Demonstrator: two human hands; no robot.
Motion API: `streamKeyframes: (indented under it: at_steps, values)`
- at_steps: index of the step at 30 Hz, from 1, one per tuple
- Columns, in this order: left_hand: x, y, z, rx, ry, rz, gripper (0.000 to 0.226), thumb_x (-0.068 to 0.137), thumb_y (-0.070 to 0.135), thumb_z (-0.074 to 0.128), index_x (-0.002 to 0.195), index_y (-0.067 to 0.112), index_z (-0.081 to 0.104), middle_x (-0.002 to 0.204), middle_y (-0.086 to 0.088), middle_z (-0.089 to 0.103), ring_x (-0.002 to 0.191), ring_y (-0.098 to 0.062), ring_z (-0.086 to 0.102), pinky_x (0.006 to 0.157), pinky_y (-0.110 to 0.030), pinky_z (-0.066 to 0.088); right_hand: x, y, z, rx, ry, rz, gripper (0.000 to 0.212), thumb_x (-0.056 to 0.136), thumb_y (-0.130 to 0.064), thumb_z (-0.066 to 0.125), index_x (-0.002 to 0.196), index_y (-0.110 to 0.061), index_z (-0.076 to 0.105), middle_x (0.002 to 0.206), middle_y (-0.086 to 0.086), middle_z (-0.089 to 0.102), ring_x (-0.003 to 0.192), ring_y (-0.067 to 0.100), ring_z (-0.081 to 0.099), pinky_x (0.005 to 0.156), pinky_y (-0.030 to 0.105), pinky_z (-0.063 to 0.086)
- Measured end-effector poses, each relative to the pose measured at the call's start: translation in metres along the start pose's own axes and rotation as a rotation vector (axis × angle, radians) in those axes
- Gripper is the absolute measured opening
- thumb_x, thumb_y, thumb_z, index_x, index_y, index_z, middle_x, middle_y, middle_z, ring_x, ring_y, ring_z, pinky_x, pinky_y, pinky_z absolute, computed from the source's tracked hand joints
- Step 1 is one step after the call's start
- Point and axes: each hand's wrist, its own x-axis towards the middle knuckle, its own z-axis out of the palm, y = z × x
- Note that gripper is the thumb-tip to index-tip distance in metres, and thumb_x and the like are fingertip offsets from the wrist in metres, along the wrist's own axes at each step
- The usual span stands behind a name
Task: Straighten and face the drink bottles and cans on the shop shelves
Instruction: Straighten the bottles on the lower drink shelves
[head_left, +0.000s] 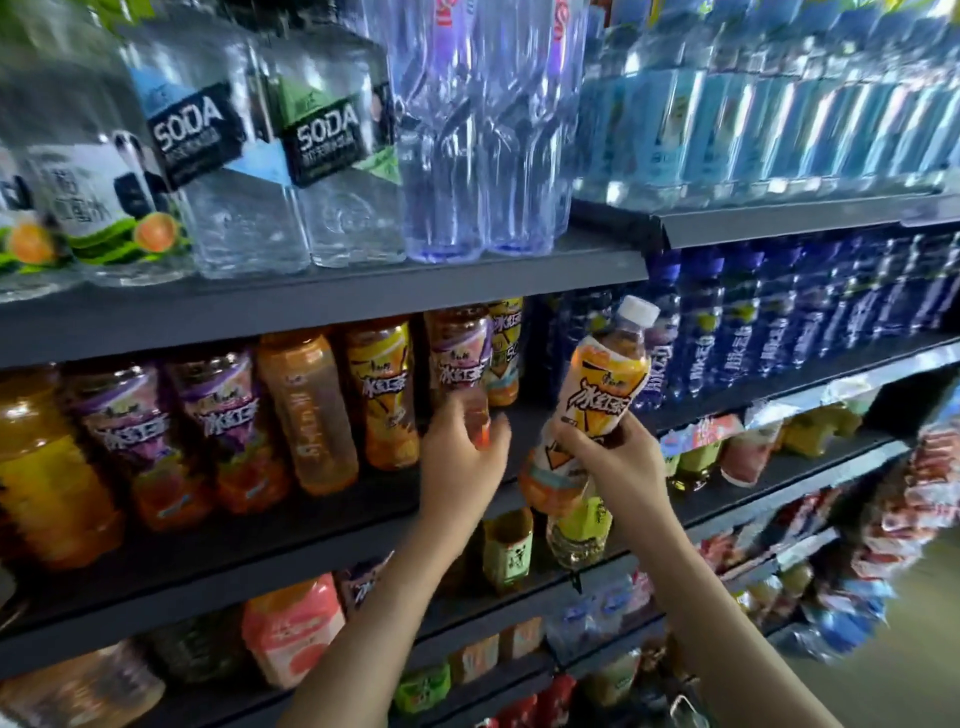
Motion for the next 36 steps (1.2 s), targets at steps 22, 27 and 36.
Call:
streamKeyframes:
  at_steps: [22,27,36]
  values:
    - [0.004,0.032,-0.002,0.133,-0.4,-0.262,0.045,0.076,0.034,0.078,0.11,0.031,0.05,0.092,0.024,0.056,0.067,0.02,0.049,0.055,0.002,0.039,0.05,0.005,0.016,-0.135,-0.532,0.069,0.034,0.064,-0.043,0.083,0.088,-0.023,0.07,0.082,-0.004,0.073,0.078,0.012,0.069,0.073,0.033,0.057]
    - [-0.003,0.029,-0.012,0.225,-0.378,-0.263,0.05,0.07,0.036,0.082,0.11,0.029,0.052,0.086,0.02,0.058,0.073,0.015,0.05,0.057,-0.004,0.043,0.04,0.008,0.023,-0.138,-0.654,0.029,0.027,0.067,-0.044,0.08,0.085,-0.028,0.069,0.085,-0.007,0.073,0.082,0.009,0.068,0.077,0.033,0.057]
    - [-0.025,0.017,-0.033,0.124,-0.184,-0.321,0.034,0.069,0.032,0.081,0.095,0.034,0.06,0.09,0.018,0.067,0.087,0.002,0.062,0.072,-0.017,0.05,0.04,0.003,0.027,0.093,-0.75,0.0,0.018,0.087,-0.034,0.061,0.097,-0.02,0.065,0.089,-0.002,0.072,0.084,0.014,0.069,0.072,0.029,0.055]
